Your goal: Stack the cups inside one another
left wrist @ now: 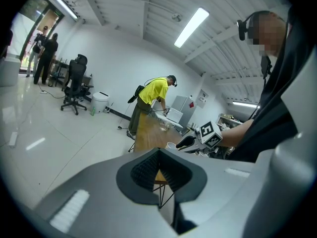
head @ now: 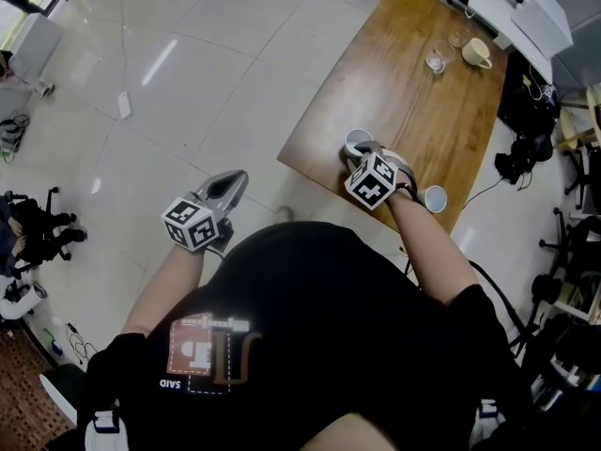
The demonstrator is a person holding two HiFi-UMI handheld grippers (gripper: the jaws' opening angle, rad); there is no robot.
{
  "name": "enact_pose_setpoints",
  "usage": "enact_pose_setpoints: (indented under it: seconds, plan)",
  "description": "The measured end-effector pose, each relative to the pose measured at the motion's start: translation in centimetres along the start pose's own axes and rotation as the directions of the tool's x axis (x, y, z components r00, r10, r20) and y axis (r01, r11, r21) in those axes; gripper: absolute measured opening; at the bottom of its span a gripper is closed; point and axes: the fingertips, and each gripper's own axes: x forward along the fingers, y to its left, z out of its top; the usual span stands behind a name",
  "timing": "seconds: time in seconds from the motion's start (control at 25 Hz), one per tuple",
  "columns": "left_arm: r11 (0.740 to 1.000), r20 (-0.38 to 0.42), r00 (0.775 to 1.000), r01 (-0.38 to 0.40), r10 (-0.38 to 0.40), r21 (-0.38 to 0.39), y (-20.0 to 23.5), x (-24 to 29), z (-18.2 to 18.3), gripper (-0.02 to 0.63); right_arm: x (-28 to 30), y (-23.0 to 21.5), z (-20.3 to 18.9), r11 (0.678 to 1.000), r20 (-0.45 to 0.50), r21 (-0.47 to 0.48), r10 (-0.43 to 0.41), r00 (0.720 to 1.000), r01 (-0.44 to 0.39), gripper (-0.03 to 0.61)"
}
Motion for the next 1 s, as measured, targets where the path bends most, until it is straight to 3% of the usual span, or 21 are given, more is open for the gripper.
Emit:
enact_pose_setpoints:
  seconds: [0.68,0.84,1.0]
  plan:
    - [1.000,-0.007,1.000,-0.010,0.010,0.005,0.2,-1.1,0.1,0.001,1.3,-0.1,-0.3,1.000,-0.051,-0.011,-0.014,0.999,0.014,0.095]
    - [1.000,-0.008,1.000,-0.017,0.017,0.005,0.3,-1.5,0.1,0.002,1.6,0.0,-0.3,0.999,-0.059,-0.038,-0.027,0.998,0.024,0.026]
    - [1.000,-0.009,1.000,-0.018,0.018,0.009,0.4,-1.7,0.3,0.002,1.0,0.3,0.2,0.999,-0.035,-0.044,-0.024,0.999,0.022,0.025]
